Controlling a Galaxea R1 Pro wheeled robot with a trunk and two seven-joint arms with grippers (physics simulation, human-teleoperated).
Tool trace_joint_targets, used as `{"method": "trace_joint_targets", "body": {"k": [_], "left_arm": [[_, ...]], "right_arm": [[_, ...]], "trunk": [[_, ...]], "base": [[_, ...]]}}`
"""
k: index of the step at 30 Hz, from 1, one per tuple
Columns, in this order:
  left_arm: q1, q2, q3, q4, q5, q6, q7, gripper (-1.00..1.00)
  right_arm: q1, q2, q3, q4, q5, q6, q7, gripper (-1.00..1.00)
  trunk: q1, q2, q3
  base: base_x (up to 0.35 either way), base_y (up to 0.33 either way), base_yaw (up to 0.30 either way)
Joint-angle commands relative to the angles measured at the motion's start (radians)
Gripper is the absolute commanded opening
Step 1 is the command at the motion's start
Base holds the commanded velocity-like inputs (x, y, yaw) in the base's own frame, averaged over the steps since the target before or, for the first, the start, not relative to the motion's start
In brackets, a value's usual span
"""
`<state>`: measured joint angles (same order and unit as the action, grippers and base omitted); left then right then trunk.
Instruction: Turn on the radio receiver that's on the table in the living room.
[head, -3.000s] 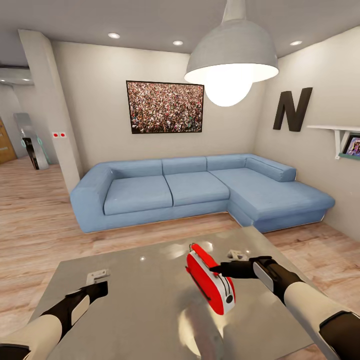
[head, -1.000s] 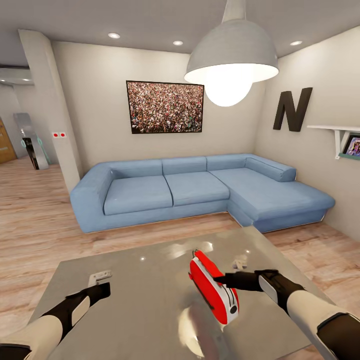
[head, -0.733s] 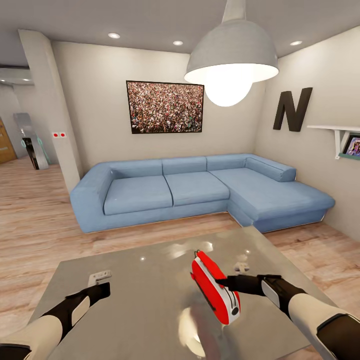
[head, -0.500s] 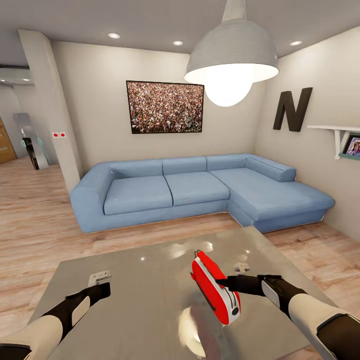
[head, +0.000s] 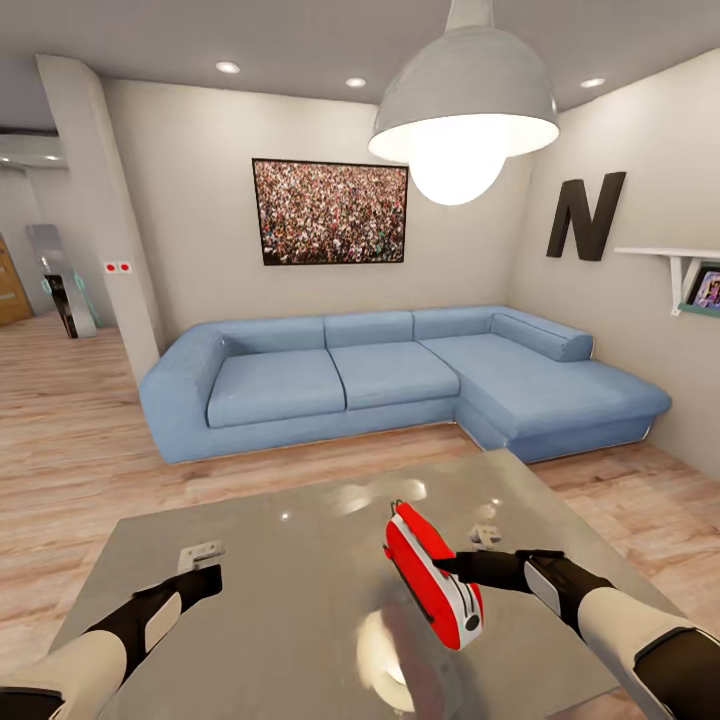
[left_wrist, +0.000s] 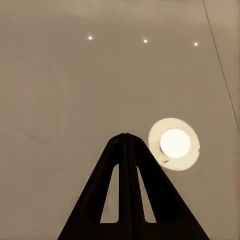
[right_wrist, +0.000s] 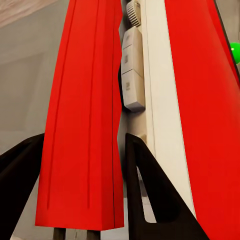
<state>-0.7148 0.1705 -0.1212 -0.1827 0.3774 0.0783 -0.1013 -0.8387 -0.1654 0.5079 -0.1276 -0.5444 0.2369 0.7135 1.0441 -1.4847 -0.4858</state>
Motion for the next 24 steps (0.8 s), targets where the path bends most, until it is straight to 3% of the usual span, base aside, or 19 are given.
{"method": "trace_joint_targets", "body": {"k": [1, 17, 24], "left_arm": [[0.0, -0.001, 0.0, 0.0, 0.0, 0.0, 0.0, -1.0], [0.0, -0.001, 0.0, 0.0, 0.0, 0.001, 0.0, -1.0], [0.0, -0.001, 0.0, 0.0, 0.0, 0.0, 0.0, -1.0]], "right_arm": [[0.0, 0.0, -0.009, -0.001, -0.006, 0.002, -0.003, -1.0], [0.0, 0.0, -0.008, -0.001, -0.005, 0.0, 0.009, -1.0], [0.001, -0.002, -0.008, -0.001, -0.005, -0.001, 0.009, -1.0]], "trunk": [[0.004, -0.007, -0.003], [0.008, -0.014, -0.006], [0.035, -0.063, -0.028]], "base": [[0.0, 0.0, 0.0], [0.0, 0.0, 0.0], [0.0, 0.0, 0.0]]}}
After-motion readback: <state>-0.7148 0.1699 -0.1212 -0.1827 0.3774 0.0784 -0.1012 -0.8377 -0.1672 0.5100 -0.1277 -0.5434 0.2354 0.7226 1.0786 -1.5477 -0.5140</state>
